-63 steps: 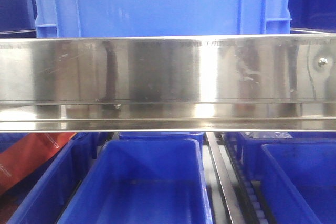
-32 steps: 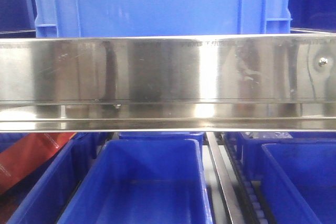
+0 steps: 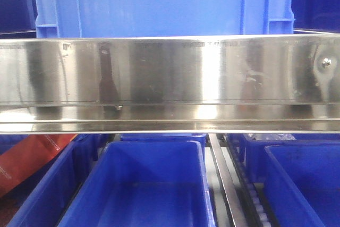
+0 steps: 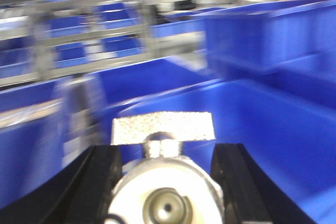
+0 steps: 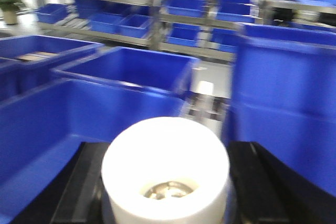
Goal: Place valve from conveyor to right shelf box
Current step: 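Lower both grippers into the blue bin and open them to release valves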
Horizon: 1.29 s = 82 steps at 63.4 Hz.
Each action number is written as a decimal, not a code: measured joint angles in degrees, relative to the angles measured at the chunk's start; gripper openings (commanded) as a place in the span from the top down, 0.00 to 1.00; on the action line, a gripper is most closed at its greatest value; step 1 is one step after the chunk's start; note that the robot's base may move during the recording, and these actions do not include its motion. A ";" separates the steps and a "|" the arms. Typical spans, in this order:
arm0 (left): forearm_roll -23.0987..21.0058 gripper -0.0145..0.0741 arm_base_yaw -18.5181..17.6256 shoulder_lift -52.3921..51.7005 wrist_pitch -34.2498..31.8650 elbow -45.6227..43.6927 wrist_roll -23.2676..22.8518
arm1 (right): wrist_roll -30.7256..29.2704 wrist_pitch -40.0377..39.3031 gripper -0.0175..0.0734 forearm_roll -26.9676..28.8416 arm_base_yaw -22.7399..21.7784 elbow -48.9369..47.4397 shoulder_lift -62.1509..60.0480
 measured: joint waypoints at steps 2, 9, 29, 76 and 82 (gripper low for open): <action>0.00 0.96 -1.27 3.15 0.09 -2.02 0.00 | 0.00 -0.09 0.98 0.00 1.44 -1.92 2.24; -0.23 0.96 -3.89 12.22 0.86 -9.00 0.00 | 0.00 -0.77 0.98 0.00 6.49 -8.77 11.24; -0.62 0.96 -4.78 31.66 2.72 -20.45 0.00 | 0.00 -3.86 0.98 0.61 10.42 -16.79 28.24; -0.99 0.20 -4.92 40.97 7.98 -20.81 0.00 | 0.00 2.46 0.22 0.50 10.42 -17.01 39.19; -1.03 0.18 -4.92 40.97 8.50 -21.30 0.00 | 0.00 2.17 0.21 0.50 10.42 -17.37 37.78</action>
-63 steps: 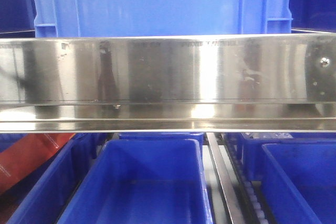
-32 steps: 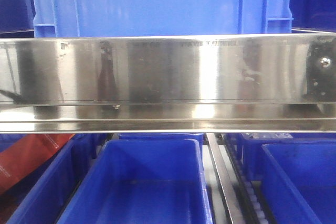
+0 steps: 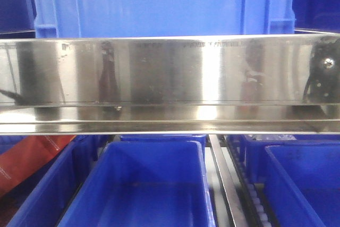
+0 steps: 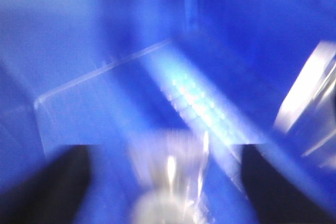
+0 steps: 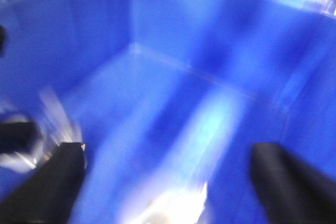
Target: Place valve from conveyor to right shelf box
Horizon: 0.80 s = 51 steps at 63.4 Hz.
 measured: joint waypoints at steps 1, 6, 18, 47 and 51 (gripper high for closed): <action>0.00 0.18 0.00 0.00 0.40 -0.33 0.00 | 0.00 -0.11 0.21 0.00 0.00 0.00 -0.25; 0.00 0.23 0.00 -0.36 4.26 -1.97 0.00 | 0.00 0.04 0.28 0.00 0.00 -0.10 -2.43; 0.54 0.60 0.00 -4.38 9.59 -4.42 0.00 | 0.00 1.71 0.68 0.00 0.00 -0.10 -8.70; 2.17 0.96 0.00 -23.16 14.05 3.71 -1.93 | 0.00 3.49 0.98 0.12 0.00 12.04 -29.64; 2.17 0.96 0.00 -27.71 10.38 10.39 -3.30 | 0.00 1.21 0.99 0.12 0.00 17.56 -33.69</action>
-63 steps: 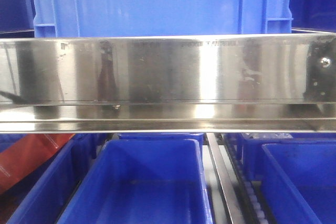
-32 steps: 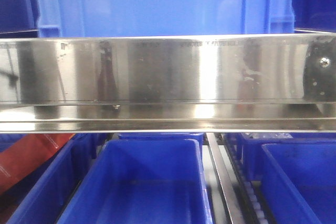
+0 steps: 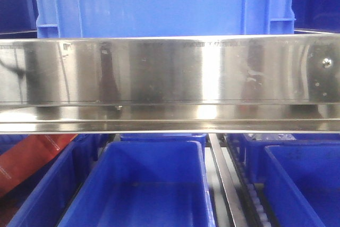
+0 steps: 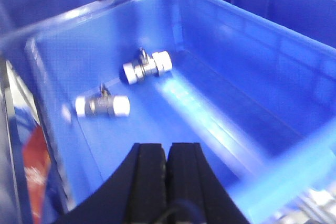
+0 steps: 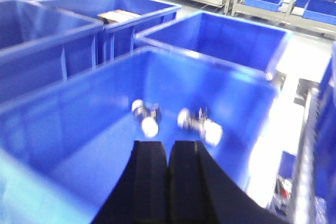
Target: Place valve from conveyor to right shelf box
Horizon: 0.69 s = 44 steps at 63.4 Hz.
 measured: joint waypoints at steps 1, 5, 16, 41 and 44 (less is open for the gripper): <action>0.00 0.96 0.00 -1.01 -1.07 1.49 -0.21 | 0.00 -0.48 0.99 0.00 0.00 1.92 -0.95; 0.00 0.96 0.00 -6.21 -7.03 9.36 -0.82 | 0.00 -2.81 0.99 0.00 0.00 8.27 -6.03; 0.10 0.96 0.00 -20.58 -21.67 28.42 -1.15 | 0.00 -8.45 0.99 0.00 0.00 23.96 -19.80; -0.03 0.96 0.00 -48.64 -32.86 60.67 -1.18 | 0.00 -17.94 0.99 0.00 0.00 52.02 -41.25; -0.03 0.96 0.00 -50.51 -32.99 62.82 -1.18 | 0.00 -17.98 0.99 0.00 0.00 53.46 -42.17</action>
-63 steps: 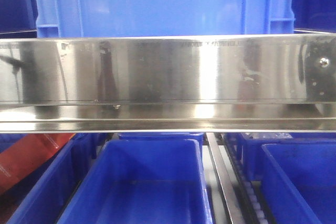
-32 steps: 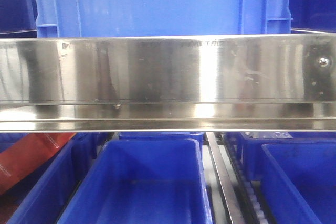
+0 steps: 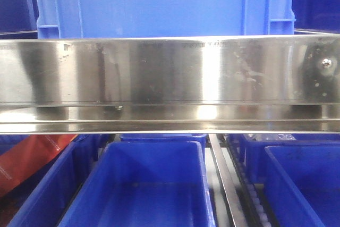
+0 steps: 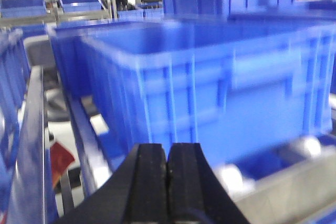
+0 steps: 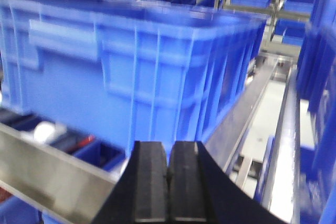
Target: Place valve from conveyor to right shelf box
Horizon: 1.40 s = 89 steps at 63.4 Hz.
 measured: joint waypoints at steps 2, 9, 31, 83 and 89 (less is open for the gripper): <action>0.00 0.96 0.00 -1.14 -0.11 1.23 0.00 | 0.00 -0.10 0.99 0.00 0.00 0.55 -0.14; 0.00 0.96 0.00 -3.38 -0.70 3.18 -0.10 | 0.00 -0.26 0.99 0.00 0.00 1.44 -0.27; 0.00 0.96 0.00 -3.79 -1.25 3.39 -0.10 | 0.00 -0.82 0.99 0.00 0.00 1.44 -0.36; -0.10 0.96 18.17 -17.11 -6.57 17.92 -0.10 | 0.00 -0.84 0.99 0.00 0.00 1.44 -0.36; -0.21 0.96 21.48 -20.70 -9.03 23.28 -0.10 | 0.00 -0.84 0.99 0.00 0.00 1.44 -0.36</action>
